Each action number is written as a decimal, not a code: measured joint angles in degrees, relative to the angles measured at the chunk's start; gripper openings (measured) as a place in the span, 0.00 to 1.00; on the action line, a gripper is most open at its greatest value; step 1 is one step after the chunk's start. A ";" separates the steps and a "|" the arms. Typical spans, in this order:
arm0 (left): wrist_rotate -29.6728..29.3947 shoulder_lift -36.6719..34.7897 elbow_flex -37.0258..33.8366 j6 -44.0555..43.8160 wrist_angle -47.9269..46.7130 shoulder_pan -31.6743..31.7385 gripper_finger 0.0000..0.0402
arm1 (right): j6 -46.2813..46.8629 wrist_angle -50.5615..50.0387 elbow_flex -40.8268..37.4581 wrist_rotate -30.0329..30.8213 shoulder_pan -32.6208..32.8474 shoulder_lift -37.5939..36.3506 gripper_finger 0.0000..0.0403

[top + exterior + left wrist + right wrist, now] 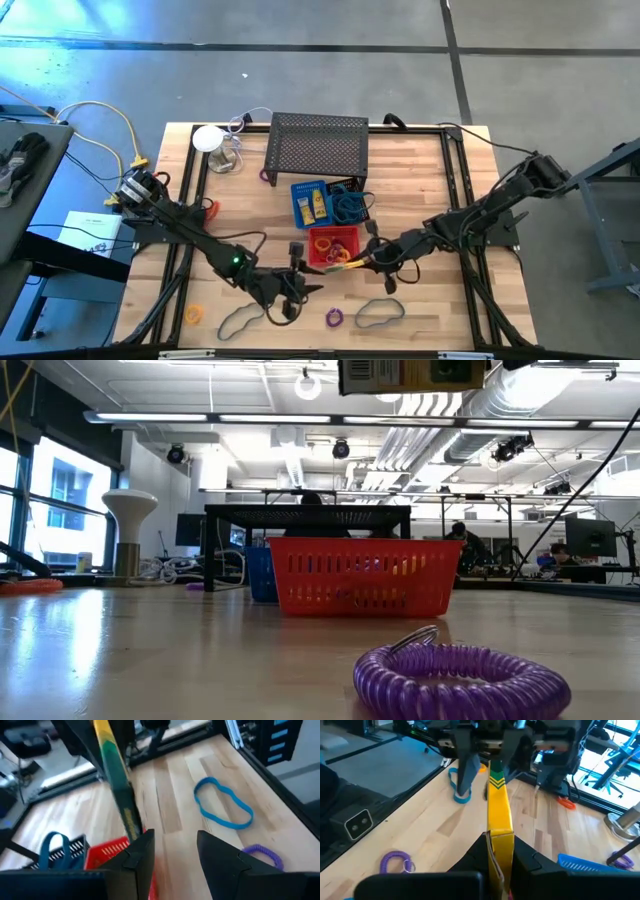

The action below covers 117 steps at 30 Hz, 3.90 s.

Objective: Pick & Place Office Desk Supplies
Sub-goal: Put the yellow crayon box into the blue bin

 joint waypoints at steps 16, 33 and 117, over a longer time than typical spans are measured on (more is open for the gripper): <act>-2.94 -0.07 -0.02 -0.01 2.32 2.86 0.35 | 1.78 0.41 -0.07 -0.09 -1.85 -0.05 0.06; -1.65 -0.08 0.00 -4.70 0.09 1.46 0.35 | 2.10 -3.52 0.09 1.07 0.40 -0.07 0.06; -16.21 -6.40 0.11 -27.76 -27.65 4.46 0.09 | 1.36 -2.17 0.00 12.40 1.58 0.00 0.71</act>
